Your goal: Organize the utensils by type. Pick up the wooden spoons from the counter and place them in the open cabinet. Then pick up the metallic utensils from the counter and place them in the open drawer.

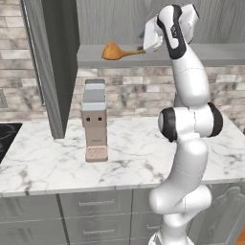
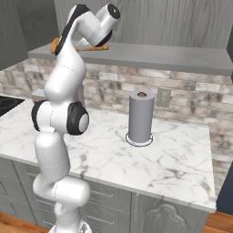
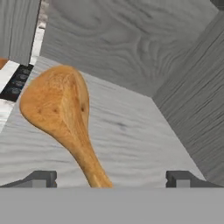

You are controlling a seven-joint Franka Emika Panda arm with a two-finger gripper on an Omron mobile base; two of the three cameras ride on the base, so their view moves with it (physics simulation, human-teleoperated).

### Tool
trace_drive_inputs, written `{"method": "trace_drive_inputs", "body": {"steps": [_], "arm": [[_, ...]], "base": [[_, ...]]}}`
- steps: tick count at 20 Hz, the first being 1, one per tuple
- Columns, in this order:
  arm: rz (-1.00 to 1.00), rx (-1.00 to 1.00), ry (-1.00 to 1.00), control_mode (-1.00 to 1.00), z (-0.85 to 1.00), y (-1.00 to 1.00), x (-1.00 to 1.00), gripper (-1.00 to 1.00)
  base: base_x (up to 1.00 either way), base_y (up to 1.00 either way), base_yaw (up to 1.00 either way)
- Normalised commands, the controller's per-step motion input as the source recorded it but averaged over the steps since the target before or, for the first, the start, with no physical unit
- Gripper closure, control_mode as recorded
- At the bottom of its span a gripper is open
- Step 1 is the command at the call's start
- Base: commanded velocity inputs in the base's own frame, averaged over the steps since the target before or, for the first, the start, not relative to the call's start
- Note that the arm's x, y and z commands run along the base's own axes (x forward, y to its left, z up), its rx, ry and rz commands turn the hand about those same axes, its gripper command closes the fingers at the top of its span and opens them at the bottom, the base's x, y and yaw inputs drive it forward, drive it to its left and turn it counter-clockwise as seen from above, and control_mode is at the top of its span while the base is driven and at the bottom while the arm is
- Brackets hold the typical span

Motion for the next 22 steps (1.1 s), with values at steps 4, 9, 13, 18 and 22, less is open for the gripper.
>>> {"method": "trace_drive_inputs", "body": {"steps": [4,9,13,18,22], "arm": [[0.00,0.00,-0.31,-1.00,-0.04,0.00,-0.80,-1.00],[0.00,0.00,-0.20,-1.00,-0.06,0.00,-0.90,-1.00],[-0.21,0.07,0.00,-1.00,-0.14,0.02,-0.92,-1.00],[-0.27,0.05,0.00,-1.00,-0.28,0.10,-0.99,-1.00],[-0.40,0.12,0.05,-1.00,-0.29,0.05,-0.90,-1.00]], "base": [[0.00,0.00,0.00],[0.00,0.00,0.00],[0.00,0.00,0.00],[0.00,0.00,0.00],[0.00,0.00,0.00]]}}
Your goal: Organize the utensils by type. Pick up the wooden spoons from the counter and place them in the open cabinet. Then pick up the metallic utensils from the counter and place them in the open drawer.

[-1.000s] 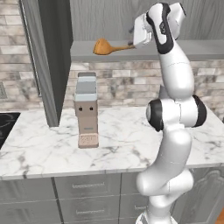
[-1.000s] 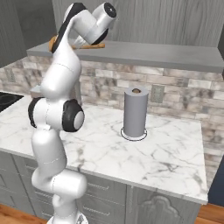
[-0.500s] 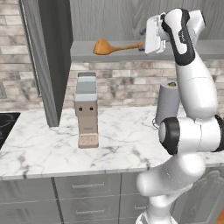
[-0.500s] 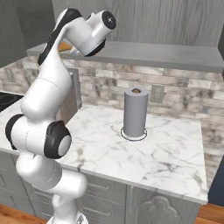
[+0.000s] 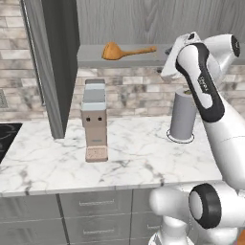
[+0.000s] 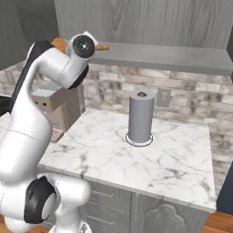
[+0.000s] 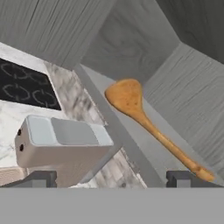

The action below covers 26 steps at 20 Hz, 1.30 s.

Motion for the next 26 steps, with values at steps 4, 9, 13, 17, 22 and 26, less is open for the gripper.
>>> {"method": "trace_drive_inputs", "body": {"steps": [4,9,13,17,22,26], "arm": [[-0.54,0.17,0.08,-1.00,-0.32,0.00,-0.83,-1.00],[-0.59,0.17,0.13,-1.00,-0.42,0.00,-0.68,-1.00],[-0.64,0.23,0.14,-1.00,-0.45,-0.02,-0.56,-1.00],[-0.60,0.18,0.01,-1.00,-0.58,-0.09,-0.63,-1.00],[-0.31,0.27,0.07,-1.00,-0.24,-0.32,-0.31,-1.00],[-0.01,0.32,0.27,-1.00,-0.09,-0.19,-0.47,-1.00]], "base": [[0.00,0.00,0.00],[0.00,0.00,0.00],[0.00,0.00,0.00],[0.00,0.00,0.00],[0.00,0.00,0.00],[0.00,0.00,0.00]]}}
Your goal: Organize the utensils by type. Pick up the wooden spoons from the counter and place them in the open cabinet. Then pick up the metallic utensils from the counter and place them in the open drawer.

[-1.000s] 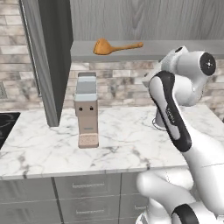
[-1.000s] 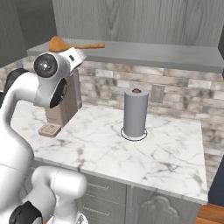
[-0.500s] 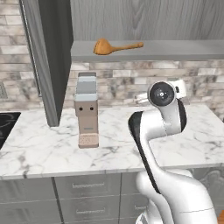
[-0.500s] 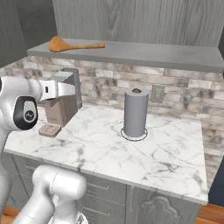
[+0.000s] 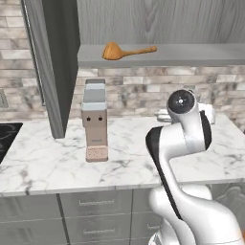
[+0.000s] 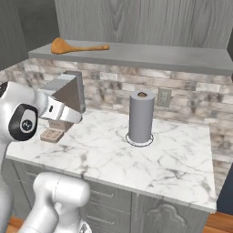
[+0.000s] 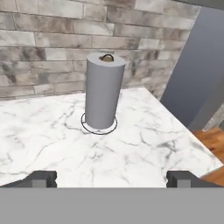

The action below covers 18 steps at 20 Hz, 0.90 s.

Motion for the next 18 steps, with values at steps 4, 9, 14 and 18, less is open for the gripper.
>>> {"method": "trace_drive_inputs", "body": {"steps": [4,9,14,18], "arm": [[0.00,0.21,0.24,-1.00,-0.34,-0.02,-0.52,-1.00],[0.01,0.01,0.03,-1.00,-0.56,0.11,-0.36,-1.00],[0.06,-0.02,0.09,-1.00,-0.51,0.05,-0.24,-1.00],[0.01,-0.04,0.11,-1.00,-0.12,0.00,-0.02,-1.00]], "base": [[0.00,0.00,0.00],[0.00,0.00,0.00],[0.00,0.00,0.00],[0.00,0.00,0.00]]}}
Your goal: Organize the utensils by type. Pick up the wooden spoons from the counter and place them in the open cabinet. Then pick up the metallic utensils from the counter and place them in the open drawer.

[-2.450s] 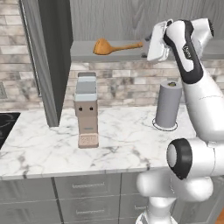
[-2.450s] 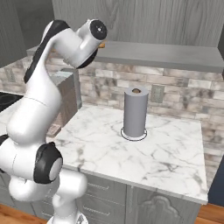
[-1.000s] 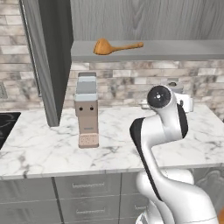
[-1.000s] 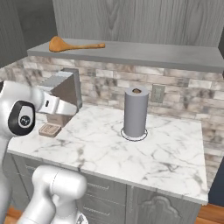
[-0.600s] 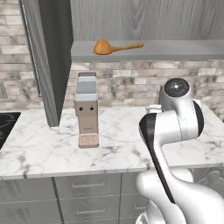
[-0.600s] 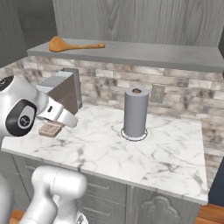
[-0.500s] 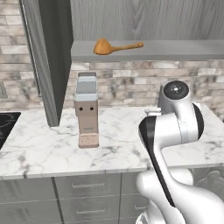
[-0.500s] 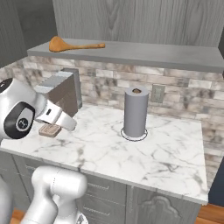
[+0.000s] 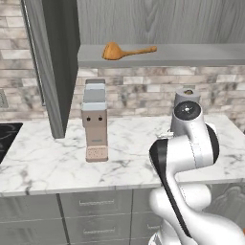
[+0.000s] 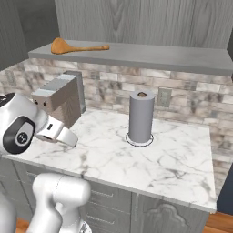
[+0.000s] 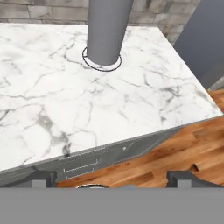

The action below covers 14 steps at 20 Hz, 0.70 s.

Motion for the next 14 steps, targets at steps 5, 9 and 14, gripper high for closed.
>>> {"method": "trace_drive_inputs", "body": {"steps": [5,9,14], "arm": [[0.00,0.00,0.00,-1.00,0.00,0.00,0.00,-1.00],[0.05,0.00,-0.11,1.00,-0.01,0.01,-0.47,-1.00],[0.00,0.00,0.00,1.00,0.00,0.00,0.00,-1.00]], "base": [[0.00,0.00,0.00],[-0.23,0.01,0.03],[-0.99,0.04,0.14]]}}
